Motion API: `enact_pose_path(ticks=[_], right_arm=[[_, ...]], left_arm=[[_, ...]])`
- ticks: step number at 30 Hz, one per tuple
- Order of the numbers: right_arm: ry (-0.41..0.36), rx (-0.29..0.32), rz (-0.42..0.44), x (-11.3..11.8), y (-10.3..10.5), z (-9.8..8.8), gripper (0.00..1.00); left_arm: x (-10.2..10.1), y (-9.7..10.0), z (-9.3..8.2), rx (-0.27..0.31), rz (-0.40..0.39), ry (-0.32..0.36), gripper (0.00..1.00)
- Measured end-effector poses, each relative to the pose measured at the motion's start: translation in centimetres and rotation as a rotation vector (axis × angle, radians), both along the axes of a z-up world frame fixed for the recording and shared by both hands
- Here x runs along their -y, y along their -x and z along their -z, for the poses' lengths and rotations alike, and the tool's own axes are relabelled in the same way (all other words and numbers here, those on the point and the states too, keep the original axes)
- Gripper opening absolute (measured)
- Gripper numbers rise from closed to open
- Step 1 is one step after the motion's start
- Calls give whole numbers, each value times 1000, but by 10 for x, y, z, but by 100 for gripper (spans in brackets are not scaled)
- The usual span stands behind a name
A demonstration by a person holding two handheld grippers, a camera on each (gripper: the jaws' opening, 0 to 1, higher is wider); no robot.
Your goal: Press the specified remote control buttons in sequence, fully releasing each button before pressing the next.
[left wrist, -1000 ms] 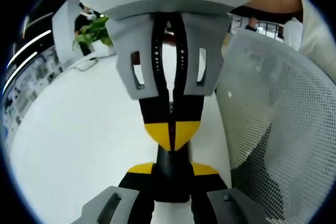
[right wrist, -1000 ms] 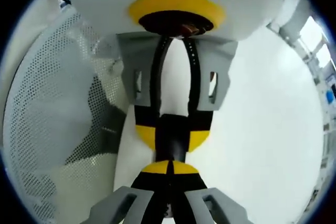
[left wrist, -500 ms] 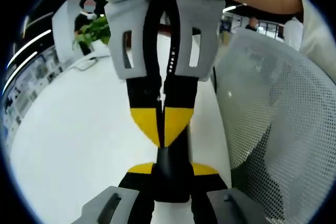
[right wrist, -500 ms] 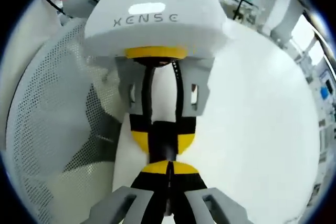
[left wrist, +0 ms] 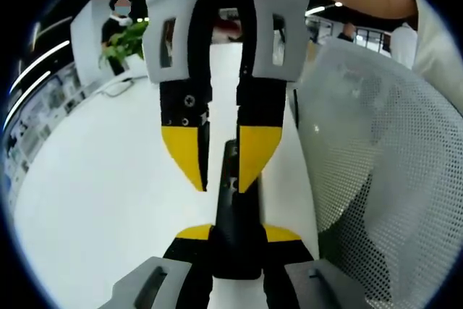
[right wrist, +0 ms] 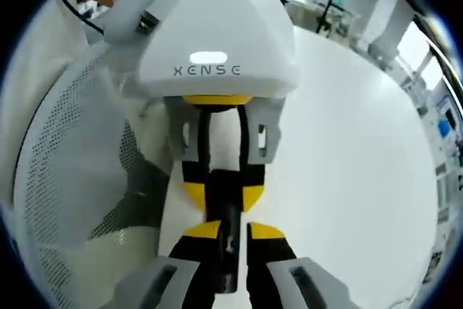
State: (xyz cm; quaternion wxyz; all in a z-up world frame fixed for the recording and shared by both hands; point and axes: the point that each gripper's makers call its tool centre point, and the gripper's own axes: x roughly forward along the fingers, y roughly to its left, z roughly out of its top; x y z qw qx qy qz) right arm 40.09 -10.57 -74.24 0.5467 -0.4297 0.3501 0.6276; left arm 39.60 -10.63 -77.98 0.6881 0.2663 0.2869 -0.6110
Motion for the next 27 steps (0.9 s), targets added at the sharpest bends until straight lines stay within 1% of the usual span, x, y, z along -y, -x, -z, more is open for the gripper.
enact_pose_path(ticks=[4,8,12,18,27], right_arm=[[3,-11,-2,2,3,-1,16],[7,-26,-14,2,8,-1,25],[9,-24,-21,3,6,0,25],[9,-23,-16,3,5,1,27],[22,-32,-11,11,9,3,28]], left_arm=[[0,0,0,-1,0,0,24],[0,0,0,-2,3,-2,24],[0,0,0,-2,4,-4,24],[-1,0,0,-3,2,-3,24],[0,2,0,0,0,-4,24]])
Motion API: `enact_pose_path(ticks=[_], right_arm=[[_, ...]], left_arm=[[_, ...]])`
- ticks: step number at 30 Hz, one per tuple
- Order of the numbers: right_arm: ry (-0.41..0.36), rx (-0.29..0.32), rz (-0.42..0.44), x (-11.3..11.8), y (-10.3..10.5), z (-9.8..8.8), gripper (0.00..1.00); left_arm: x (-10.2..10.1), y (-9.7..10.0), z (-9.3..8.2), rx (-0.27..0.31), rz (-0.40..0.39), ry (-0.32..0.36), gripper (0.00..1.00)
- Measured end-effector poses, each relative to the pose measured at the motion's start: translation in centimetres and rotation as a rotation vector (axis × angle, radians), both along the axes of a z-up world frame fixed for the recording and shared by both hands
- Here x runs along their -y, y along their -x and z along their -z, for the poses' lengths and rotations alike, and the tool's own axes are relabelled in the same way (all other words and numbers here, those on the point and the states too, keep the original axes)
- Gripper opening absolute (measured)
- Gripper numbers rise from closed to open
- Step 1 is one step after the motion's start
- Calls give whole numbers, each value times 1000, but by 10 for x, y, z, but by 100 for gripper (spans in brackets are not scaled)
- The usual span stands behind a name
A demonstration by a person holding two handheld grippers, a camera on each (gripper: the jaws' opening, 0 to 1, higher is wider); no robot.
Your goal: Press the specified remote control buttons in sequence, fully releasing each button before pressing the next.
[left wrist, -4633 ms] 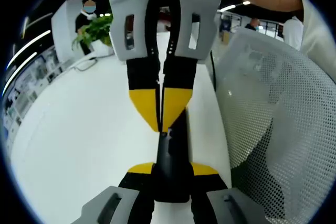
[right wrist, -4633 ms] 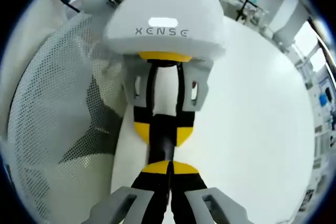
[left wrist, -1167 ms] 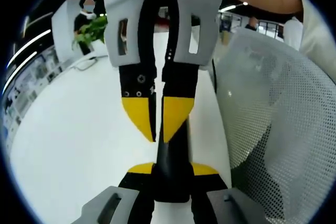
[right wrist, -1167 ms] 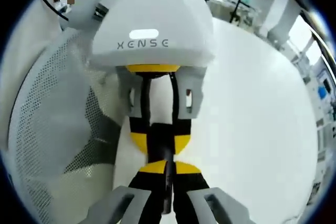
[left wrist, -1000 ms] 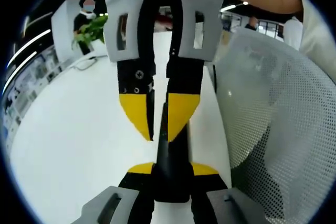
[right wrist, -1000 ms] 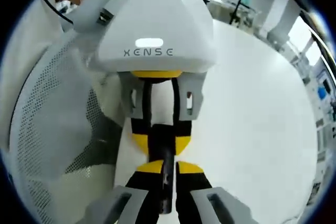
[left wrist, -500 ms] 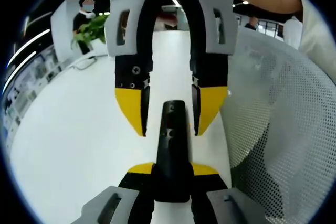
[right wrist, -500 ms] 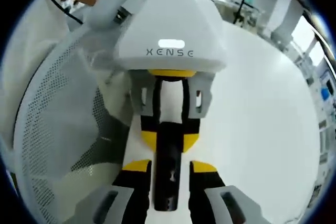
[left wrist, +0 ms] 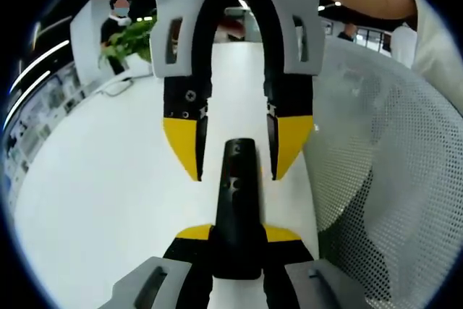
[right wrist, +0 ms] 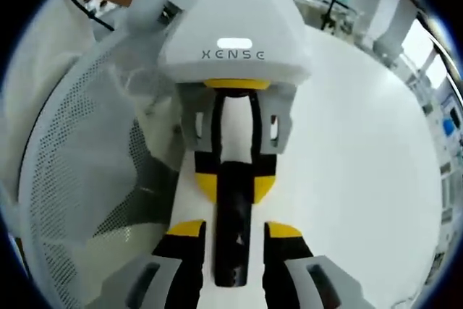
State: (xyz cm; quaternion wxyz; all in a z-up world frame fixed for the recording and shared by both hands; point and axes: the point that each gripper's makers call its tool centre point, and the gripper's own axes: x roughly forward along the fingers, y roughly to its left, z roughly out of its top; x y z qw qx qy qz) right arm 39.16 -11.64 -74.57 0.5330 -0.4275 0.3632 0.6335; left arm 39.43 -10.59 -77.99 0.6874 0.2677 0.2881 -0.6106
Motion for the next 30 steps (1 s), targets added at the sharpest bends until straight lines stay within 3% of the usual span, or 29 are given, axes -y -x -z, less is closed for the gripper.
enact_pose_path(ticks=[30], right_arm=[[44,-23,68,33,-1,6,35]], left_arm=[[1,1,-1,0,-1,-9,24]])
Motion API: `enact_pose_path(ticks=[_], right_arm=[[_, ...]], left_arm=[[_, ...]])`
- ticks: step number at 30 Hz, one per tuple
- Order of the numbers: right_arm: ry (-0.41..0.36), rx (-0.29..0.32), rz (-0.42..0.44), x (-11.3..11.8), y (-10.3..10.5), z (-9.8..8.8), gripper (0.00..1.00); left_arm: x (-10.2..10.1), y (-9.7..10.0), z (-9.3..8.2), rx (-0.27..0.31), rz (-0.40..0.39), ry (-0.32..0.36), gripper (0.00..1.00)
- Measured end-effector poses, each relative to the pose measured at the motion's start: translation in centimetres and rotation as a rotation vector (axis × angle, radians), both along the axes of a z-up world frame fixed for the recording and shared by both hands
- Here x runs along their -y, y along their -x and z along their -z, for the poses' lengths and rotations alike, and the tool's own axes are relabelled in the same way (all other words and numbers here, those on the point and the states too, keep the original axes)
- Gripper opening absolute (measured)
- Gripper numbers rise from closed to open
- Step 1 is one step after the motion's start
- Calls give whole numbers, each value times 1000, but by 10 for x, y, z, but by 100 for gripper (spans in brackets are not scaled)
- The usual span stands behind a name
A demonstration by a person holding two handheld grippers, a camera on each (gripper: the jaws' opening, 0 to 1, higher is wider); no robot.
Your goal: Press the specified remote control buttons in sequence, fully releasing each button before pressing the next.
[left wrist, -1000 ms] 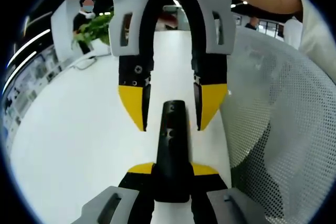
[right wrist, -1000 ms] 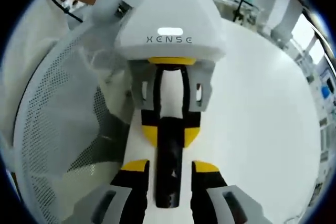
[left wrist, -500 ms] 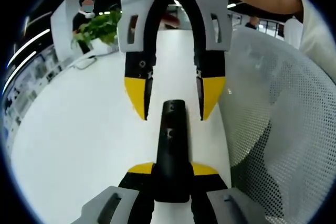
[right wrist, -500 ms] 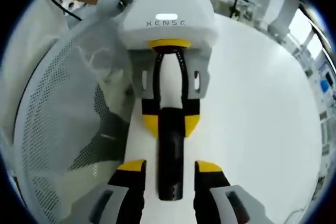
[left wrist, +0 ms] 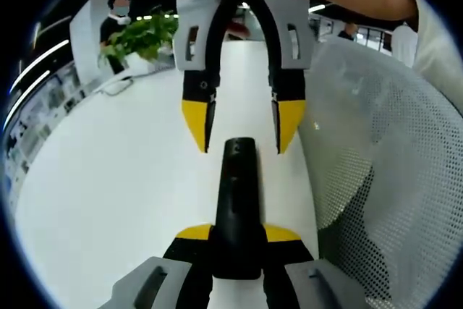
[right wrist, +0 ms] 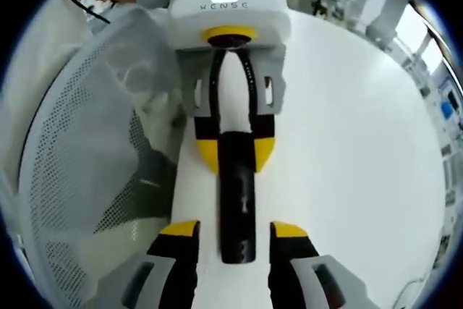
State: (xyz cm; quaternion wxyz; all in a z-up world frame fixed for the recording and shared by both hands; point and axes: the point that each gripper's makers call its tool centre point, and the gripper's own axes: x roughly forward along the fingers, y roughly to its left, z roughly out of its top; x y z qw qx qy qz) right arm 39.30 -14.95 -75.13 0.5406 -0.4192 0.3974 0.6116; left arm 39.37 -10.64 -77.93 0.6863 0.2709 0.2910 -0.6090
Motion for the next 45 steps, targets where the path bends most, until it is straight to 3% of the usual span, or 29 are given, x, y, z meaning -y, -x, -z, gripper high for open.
enact_pose_path(ticks=[27,45], right_arm=[[28,-9,41,24,-5,7,36],[34,-31,69,31,-4,24,35]], left_arm=[[0,-4,0,-5,7,-12,24],[-1,-3,1,-3,0,-8,24]])
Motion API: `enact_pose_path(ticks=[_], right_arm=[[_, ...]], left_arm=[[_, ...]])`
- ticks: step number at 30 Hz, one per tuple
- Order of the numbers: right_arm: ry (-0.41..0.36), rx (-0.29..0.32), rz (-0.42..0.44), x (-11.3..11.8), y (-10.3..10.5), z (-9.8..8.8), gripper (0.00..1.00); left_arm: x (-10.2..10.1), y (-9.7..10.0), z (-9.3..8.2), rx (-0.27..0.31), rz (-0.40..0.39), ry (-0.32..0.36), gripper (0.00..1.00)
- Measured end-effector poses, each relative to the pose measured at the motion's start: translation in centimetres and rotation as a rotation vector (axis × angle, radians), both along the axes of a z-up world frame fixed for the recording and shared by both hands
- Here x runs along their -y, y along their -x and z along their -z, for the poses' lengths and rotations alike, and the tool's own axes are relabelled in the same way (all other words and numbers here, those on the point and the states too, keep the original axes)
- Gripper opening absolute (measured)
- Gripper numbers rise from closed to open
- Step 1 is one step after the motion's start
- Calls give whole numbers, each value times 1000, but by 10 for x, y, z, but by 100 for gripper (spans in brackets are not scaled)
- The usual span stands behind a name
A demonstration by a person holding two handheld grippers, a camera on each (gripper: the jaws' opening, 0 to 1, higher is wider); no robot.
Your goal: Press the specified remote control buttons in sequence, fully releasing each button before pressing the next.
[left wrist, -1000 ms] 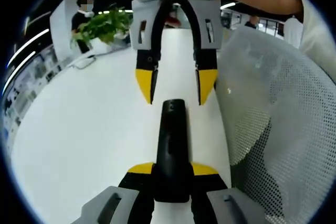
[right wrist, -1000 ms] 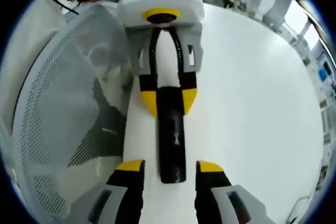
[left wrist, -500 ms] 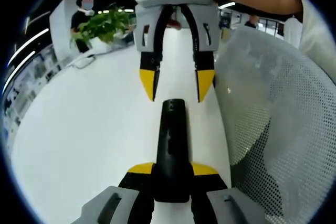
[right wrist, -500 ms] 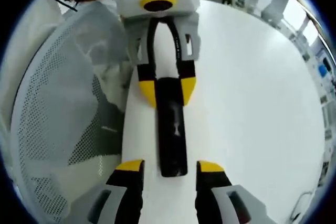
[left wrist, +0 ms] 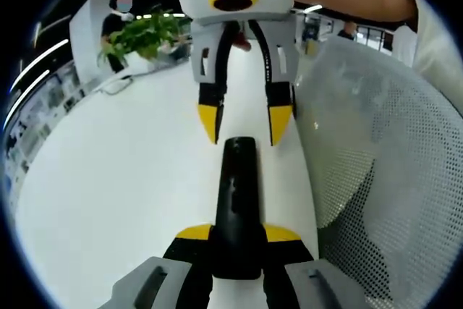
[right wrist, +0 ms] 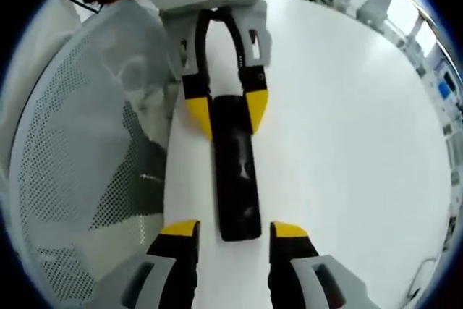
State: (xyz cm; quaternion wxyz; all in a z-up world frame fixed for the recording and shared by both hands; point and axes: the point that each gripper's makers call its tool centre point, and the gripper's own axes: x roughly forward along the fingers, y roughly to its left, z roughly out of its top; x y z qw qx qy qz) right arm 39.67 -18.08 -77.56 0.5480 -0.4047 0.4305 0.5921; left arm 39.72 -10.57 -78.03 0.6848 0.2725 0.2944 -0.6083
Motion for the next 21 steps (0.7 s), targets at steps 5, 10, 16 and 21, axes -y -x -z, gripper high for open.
enact_pose_path(ticks=[5,10,16,21], right_arm=[[1,0,0,-1,2,4,34],[-1,4,0,-3,2,6,33],[6,9,-5,-1,3,10,32],[9,38,-12,-2,1,11,27]], left_arm=[[0,1,0,1,0,-1,24],[0,2,0,0,0,-1,24],[0,3,0,1,-1,-1,24],[0,3,0,-1,-1,0,24]])
